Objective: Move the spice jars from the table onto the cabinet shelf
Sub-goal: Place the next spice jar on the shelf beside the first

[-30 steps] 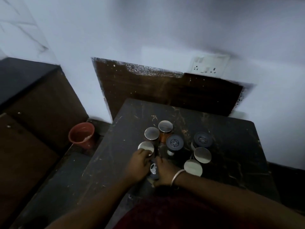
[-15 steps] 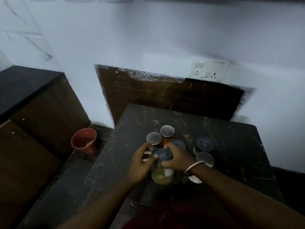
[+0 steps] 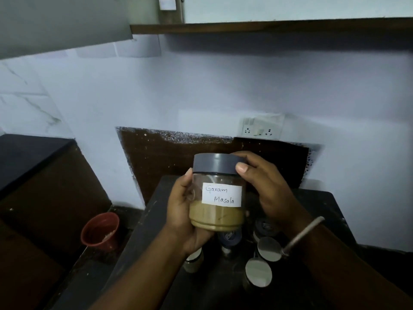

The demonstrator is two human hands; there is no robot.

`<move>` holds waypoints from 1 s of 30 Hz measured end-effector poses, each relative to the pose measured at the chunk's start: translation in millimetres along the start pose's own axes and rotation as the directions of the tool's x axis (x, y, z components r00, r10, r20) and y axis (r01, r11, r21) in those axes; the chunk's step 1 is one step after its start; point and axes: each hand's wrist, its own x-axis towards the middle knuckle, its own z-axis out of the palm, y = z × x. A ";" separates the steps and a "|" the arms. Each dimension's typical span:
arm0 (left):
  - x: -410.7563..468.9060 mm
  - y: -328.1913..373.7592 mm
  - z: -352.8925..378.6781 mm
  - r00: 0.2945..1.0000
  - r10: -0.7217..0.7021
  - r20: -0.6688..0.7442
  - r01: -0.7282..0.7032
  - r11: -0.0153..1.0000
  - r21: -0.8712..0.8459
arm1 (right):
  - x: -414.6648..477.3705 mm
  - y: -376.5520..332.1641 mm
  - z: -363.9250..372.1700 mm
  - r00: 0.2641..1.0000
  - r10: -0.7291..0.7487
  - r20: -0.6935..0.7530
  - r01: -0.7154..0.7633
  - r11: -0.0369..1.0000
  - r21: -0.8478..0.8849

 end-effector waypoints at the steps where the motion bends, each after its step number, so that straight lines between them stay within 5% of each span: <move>1: 1.7 -1.8 5.6 0.999 -0.010 0.034 0.011 1.000 -0.025 | -2.1 -5.0 -0.9 0.999 -0.031 -0.014 0.031 0.999 0.021; 6: 10.4 -11.6 19.4 0.999 0.013 -0.042 -0.012 0.999 0.040 | -5.0 -16.7 -5.6 0.975 -0.196 -0.109 0.198 0.980 0.009; 17: 23.1 -7.6 40.9 0.987 0.112 -0.113 -0.081 0.966 0.245 | 3.4 -30.4 -16.2 0.979 -0.175 -0.102 0.178 0.984 0.028; 25: 60.9 60.5 90.4 0.935 0.344 0.084 -0.344 0.827 0.444 | 48.5 -99.9 -24.7 0.948 -0.317 -0.022 0.288 0.886 -0.364; 30: 106.2 127.6 128.0 0.892 0.362 0.271 -0.451 0.755 0.476 | 91.3 -156.6 -18.7 0.931 -0.358 0.070 0.339 0.776 -0.532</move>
